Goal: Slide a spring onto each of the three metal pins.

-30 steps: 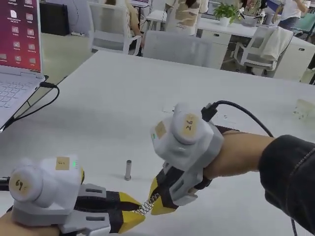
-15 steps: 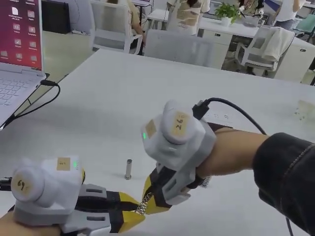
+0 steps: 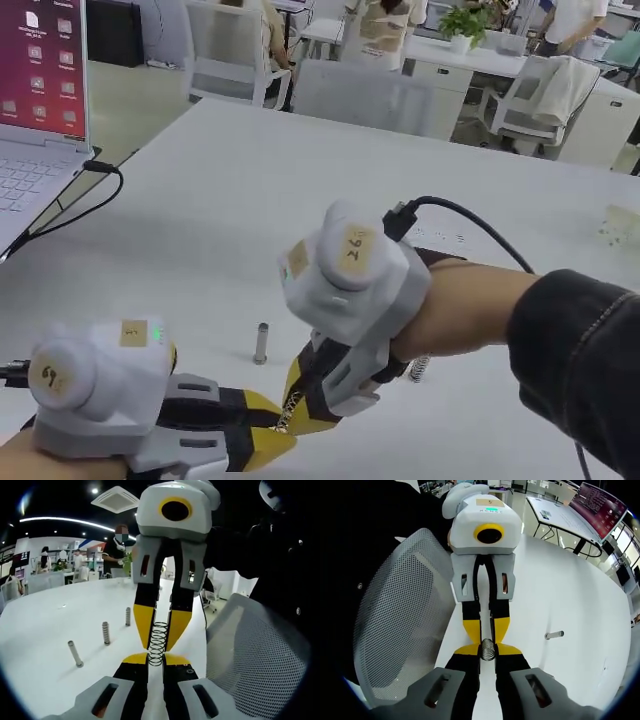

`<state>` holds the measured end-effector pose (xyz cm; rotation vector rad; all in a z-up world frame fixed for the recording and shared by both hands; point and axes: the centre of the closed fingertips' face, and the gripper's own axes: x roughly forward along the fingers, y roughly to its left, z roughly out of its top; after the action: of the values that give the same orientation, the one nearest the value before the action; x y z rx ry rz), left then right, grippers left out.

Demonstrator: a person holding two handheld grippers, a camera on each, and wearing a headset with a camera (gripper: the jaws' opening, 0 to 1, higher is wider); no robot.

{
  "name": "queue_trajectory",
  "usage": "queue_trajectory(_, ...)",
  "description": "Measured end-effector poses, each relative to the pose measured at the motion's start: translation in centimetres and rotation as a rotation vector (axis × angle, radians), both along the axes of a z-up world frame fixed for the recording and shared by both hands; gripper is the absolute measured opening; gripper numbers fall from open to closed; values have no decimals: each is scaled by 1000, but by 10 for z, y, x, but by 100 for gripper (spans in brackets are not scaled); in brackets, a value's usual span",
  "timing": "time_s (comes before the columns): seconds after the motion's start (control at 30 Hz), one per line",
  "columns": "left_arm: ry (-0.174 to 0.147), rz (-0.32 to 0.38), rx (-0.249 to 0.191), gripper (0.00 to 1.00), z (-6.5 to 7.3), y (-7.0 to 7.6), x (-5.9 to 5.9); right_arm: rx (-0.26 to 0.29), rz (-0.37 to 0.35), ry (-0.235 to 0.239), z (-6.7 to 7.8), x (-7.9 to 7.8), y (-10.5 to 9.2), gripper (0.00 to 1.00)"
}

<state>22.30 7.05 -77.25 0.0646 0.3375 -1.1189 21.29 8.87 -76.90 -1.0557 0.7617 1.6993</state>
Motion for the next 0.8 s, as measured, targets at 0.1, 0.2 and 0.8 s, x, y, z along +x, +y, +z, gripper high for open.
queue_trajectory(0.1, -2, 4, 0, 2, -1, 1, 1, -3, -2, -5, -1, 1, 0, 8)
queue_trajectory(0.2, -1, 6, -1, 2, -2, 1, 2, -6, 1, -8, -1, 1, 0, 8)
queue_trajectory(0.8, 14, 25, 6, 18, -9, 7, 1, -32, 3, -36, 0, 14, -2, 8)
